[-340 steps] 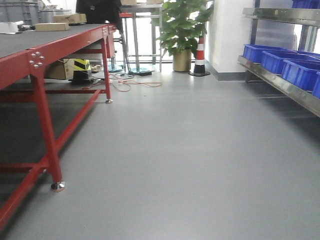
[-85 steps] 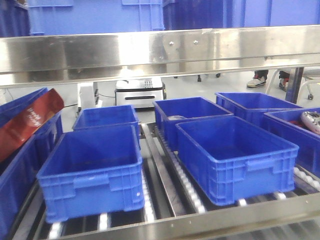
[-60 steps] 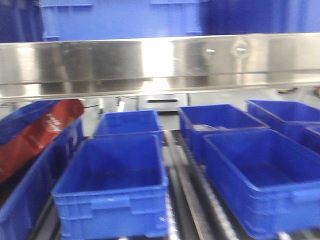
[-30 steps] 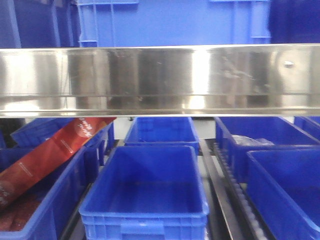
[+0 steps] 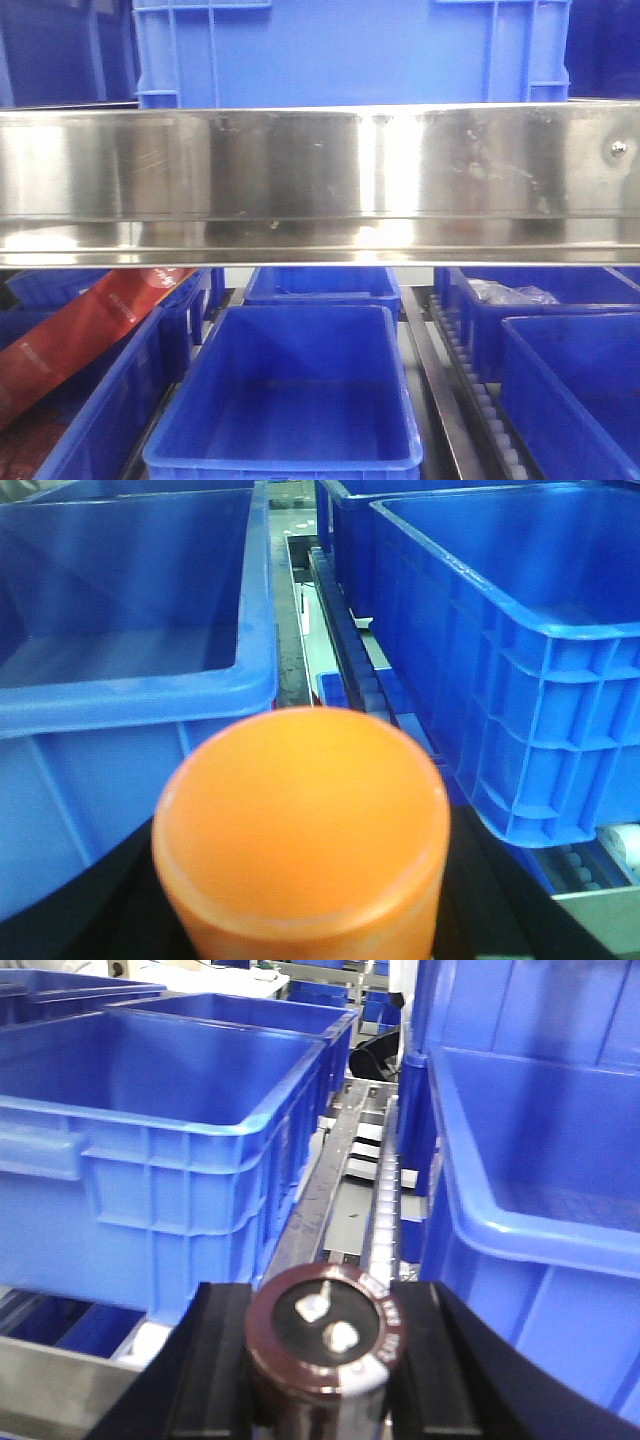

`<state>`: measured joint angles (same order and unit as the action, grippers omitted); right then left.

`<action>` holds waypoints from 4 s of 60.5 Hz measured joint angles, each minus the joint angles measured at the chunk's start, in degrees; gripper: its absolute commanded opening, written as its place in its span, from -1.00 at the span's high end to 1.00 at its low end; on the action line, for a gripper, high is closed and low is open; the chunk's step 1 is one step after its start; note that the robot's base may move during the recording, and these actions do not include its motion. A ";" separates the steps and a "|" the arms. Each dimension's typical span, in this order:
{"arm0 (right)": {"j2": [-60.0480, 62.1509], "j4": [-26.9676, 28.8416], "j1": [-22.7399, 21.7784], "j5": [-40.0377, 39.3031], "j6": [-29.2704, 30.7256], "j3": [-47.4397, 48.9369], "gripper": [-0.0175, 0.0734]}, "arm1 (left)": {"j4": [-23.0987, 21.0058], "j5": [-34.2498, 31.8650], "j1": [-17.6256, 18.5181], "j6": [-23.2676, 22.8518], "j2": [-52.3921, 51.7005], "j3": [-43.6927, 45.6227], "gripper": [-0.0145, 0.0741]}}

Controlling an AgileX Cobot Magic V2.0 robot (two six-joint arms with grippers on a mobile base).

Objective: Place cylindrical capacitor in blue bin on shelf

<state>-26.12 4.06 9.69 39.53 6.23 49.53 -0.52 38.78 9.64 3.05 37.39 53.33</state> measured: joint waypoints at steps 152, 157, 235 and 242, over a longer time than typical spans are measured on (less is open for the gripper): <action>0.00 6.90 0.00 0.12 0.00 0.00 0.97 | -1.40 8.48 25.30 3.01 68.89 62.70 -0.26; 0.00 7.00 0.00 0.12 0.00 0.00 0.97 | -1.40 8.48 25.30 3.01 68.94 62.85 -0.59; -3.68 7.00 0.00 -0.86 0.59 2.61 0.97 | 9.65 5.78 25.30 -7.38 6.27 14.05 0.92; -8.65 7.00 0.43 -1.69 2.49 7.69 0.97 | 10.03 5.37 25.30 -7.65 -1.23 9.00 0.92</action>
<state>-34.77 11.06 10.12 37.84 8.72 57.22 9.51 44.14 34.94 -4.61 36.16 62.32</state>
